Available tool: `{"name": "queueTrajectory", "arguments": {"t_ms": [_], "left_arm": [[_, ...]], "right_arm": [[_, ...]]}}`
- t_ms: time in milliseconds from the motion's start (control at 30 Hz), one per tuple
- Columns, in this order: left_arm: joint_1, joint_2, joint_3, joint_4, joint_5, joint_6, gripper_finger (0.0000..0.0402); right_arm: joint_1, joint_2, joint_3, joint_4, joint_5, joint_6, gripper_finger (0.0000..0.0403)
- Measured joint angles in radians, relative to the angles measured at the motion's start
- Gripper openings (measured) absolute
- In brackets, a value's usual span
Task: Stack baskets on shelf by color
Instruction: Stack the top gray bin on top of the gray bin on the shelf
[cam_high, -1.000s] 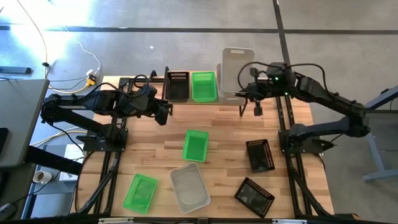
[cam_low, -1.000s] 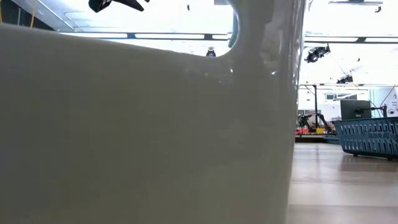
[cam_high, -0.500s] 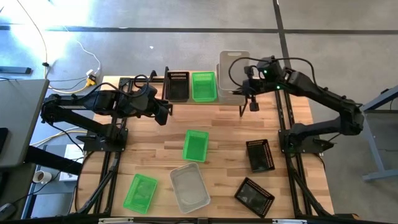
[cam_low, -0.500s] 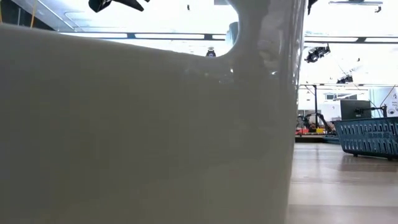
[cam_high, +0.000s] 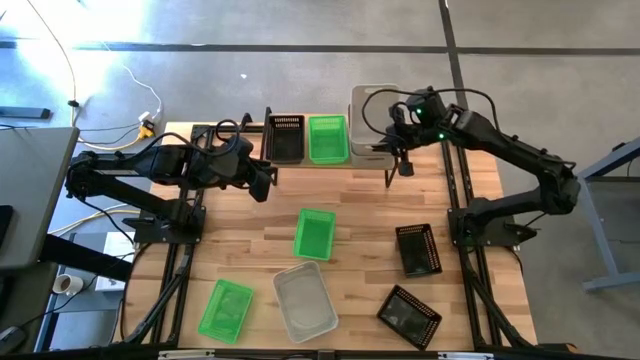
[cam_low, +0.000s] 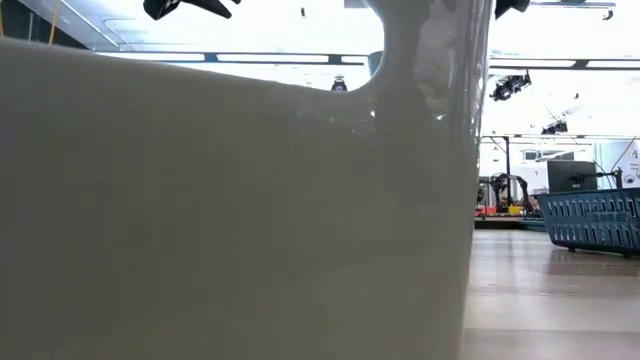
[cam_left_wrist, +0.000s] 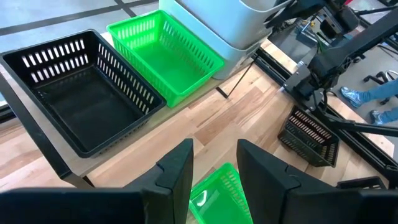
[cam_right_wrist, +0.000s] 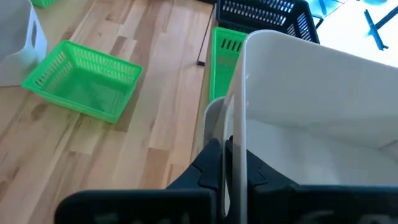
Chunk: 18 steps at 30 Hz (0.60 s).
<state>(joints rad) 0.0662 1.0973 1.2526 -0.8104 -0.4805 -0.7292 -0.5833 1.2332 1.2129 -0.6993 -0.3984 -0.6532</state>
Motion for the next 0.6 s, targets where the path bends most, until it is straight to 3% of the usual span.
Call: {"name": "queueTrajectory", "arguments": {"t_ms": [600], "left_arm": [[0.000, 0.000, 0.000, 0.000, 0.000, 0.000, 0.0113]], "right_arm": [[0.001, 0.010, 0.000, 0.015, 0.103, 0.036, 0.0000]]}}
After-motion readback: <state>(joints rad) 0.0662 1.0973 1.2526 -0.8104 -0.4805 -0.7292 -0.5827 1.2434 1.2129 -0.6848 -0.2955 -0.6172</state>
